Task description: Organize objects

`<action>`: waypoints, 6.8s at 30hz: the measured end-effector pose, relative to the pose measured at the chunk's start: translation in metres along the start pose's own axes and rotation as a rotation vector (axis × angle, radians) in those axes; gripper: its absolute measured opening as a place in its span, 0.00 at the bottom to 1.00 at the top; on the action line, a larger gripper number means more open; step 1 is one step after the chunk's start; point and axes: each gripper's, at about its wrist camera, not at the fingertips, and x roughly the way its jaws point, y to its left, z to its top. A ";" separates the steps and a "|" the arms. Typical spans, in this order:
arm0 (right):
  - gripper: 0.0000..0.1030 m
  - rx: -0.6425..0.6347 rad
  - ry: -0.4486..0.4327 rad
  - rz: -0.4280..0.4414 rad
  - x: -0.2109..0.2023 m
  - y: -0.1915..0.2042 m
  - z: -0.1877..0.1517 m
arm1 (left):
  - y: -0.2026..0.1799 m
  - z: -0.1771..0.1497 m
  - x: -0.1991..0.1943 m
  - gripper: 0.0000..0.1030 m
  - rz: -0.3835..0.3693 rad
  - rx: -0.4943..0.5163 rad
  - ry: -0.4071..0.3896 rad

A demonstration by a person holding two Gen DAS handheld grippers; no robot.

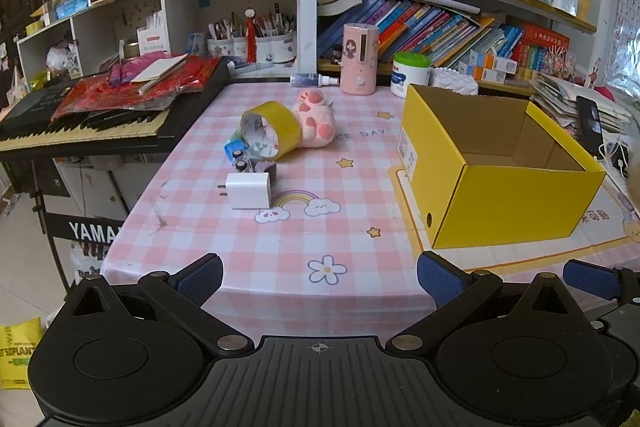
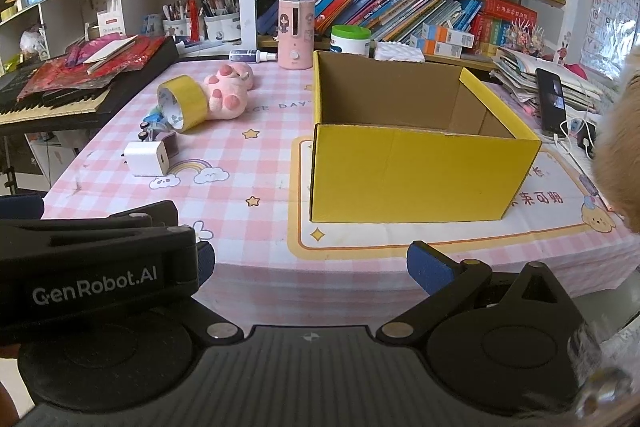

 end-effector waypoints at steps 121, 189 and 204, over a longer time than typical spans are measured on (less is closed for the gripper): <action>0.68 -0.141 -0.047 0.233 0.080 0.059 0.071 | 0.094 0.047 0.058 1.00 0.247 -0.229 -0.076; 0.47 -0.212 0.115 0.536 0.205 0.135 0.137 | 0.159 0.061 0.096 0.64 0.173 -0.264 0.068; 0.47 -0.140 0.023 0.406 0.080 0.074 0.083 | 0.131 0.027 0.033 0.64 0.070 -0.187 0.038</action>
